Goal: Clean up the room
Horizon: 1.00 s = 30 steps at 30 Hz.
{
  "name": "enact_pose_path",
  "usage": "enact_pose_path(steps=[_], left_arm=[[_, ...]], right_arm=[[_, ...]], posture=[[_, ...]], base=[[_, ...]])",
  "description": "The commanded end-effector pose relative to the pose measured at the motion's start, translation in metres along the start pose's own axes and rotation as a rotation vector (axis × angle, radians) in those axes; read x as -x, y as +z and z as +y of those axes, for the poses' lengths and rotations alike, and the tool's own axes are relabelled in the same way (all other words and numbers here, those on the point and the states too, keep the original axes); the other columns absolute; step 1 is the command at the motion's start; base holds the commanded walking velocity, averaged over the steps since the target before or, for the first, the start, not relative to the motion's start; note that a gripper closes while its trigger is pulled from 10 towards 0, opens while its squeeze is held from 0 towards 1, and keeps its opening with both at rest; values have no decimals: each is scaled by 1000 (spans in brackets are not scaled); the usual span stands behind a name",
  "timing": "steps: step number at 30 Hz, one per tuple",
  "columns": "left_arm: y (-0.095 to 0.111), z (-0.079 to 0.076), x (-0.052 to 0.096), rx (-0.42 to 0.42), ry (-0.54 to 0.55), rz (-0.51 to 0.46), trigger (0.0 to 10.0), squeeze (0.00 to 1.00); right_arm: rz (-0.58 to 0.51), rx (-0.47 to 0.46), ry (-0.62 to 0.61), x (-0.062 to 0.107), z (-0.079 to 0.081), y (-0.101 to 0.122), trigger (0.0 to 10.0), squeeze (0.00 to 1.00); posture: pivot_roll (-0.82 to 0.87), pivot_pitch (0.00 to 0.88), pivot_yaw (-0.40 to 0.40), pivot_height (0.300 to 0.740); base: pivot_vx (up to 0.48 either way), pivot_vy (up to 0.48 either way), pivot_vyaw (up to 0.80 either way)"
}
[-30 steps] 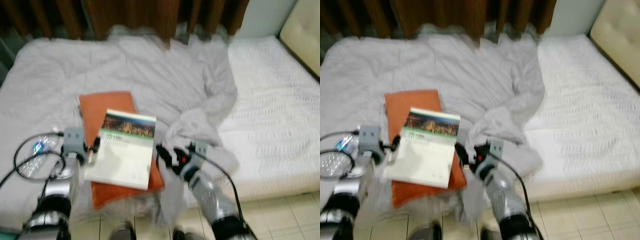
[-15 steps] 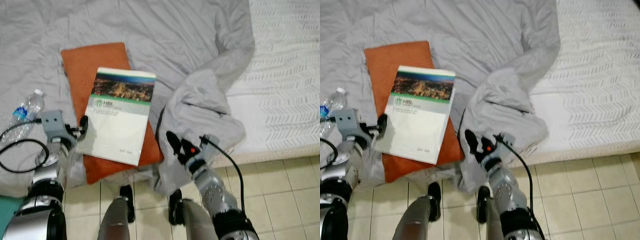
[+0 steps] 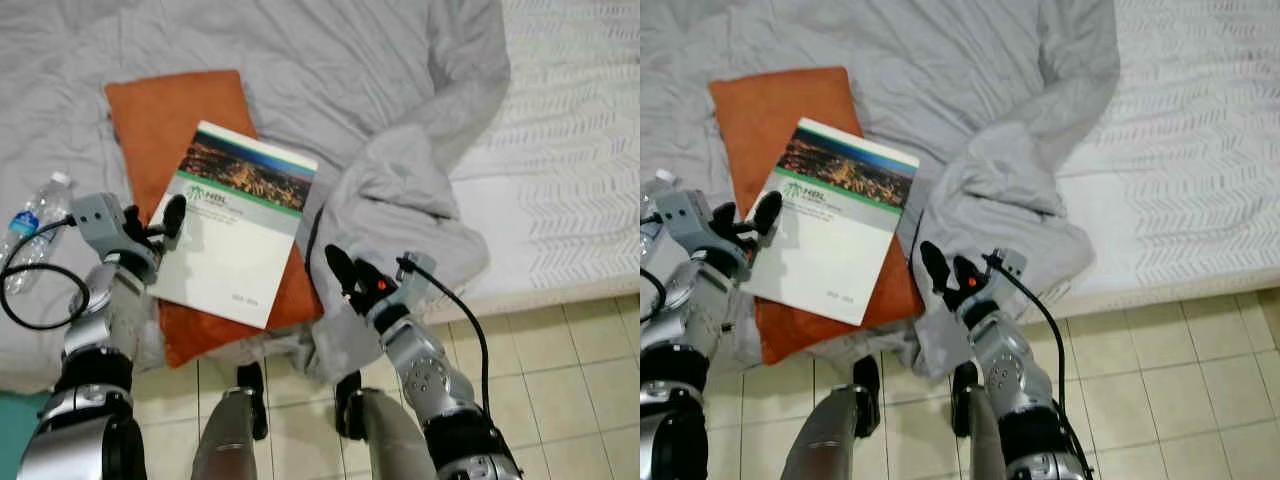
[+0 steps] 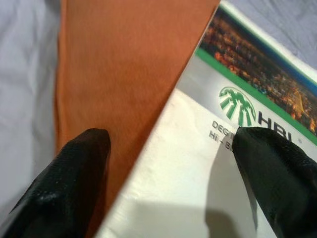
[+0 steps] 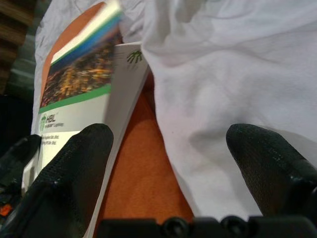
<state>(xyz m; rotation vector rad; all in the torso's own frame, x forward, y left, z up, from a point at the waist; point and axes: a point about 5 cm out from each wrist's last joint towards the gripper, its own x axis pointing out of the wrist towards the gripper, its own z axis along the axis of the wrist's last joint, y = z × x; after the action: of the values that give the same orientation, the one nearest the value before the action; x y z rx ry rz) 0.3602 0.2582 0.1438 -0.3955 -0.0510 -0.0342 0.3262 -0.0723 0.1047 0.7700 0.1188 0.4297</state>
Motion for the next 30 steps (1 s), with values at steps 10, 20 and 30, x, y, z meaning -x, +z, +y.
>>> enact_pose_path(steps=[10,20,30], left_arm=[[-30,-17,6,107,-136,122,10000,0],[-41,-21,10,100,-270,298,10000,0],[-47,-13,20,3,-333,440,2078,0]], right_arm=[[190,-49,297,4,53,-32,10000,0],[311,-25,369,21,56,-42,10000,0],[333,-9,322,30,43,-40,10000,0]], posture=[[-59,603,-95,740],[-61,599,-102,740],[-61,604,-97,740]], base=[[0,0,0],[0,0,0],[0,0,0]])
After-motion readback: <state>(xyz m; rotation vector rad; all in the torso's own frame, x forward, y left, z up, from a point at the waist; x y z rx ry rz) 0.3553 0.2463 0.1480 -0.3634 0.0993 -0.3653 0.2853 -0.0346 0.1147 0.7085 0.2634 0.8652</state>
